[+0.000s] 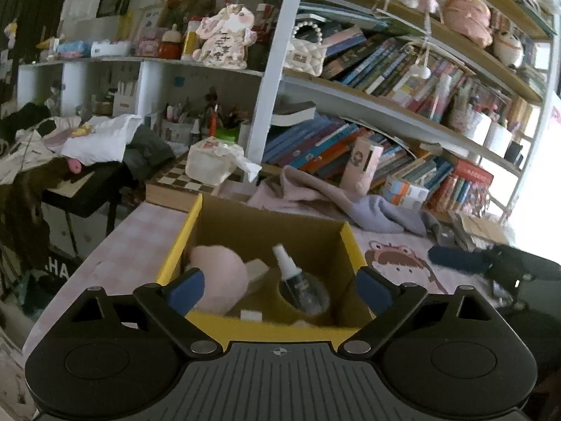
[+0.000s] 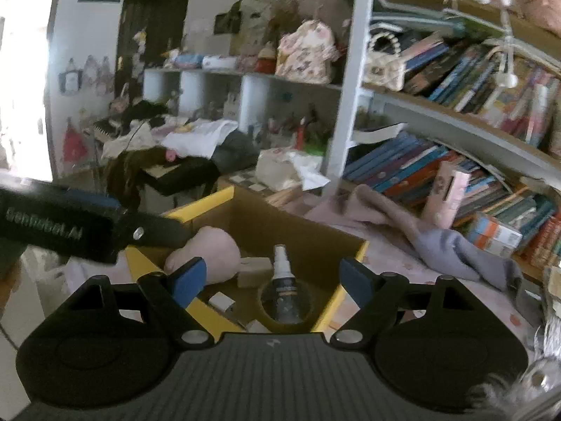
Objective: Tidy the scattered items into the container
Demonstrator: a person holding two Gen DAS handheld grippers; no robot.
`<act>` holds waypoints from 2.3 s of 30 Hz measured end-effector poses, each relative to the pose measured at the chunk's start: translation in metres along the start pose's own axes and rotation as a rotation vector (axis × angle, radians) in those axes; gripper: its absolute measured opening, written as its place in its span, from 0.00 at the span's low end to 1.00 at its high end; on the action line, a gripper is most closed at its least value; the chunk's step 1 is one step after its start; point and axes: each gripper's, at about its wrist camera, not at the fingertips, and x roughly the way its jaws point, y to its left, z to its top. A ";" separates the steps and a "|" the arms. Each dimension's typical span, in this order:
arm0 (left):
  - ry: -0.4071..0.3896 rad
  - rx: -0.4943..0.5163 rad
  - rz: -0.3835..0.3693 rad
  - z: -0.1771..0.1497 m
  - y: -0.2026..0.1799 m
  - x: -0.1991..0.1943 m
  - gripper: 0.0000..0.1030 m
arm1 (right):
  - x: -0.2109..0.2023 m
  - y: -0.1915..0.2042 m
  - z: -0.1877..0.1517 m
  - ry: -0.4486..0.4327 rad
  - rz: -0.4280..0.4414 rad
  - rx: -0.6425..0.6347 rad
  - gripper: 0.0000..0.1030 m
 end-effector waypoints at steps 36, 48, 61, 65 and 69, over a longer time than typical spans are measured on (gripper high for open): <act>0.199 0.177 -0.035 -0.096 -0.068 -0.018 0.98 | -0.107 -0.017 -0.121 0.210 -0.310 0.320 0.95; 0.254 0.207 -0.039 -0.106 -0.080 -0.019 1.00 | -0.107 -0.019 -0.125 0.238 -0.305 0.336 0.97; 0.276 0.207 0.015 -0.105 -0.084 -0.018 1.00 | -0.109 -0.019 -0.126 0.253 -0.305 0.330 0.98; 0.272 0.213 0.015 -0.105 -0.086 -0.018 1.00 | -0.110 -0.019 -0.127 0.253 -0.308 0.332 0.98; 0.267 0.218 0.017 -0.104 -0.087 -0.018 1.00 | -0.111 -0.020 -0.127 0.255 -0.312 0.332 0.99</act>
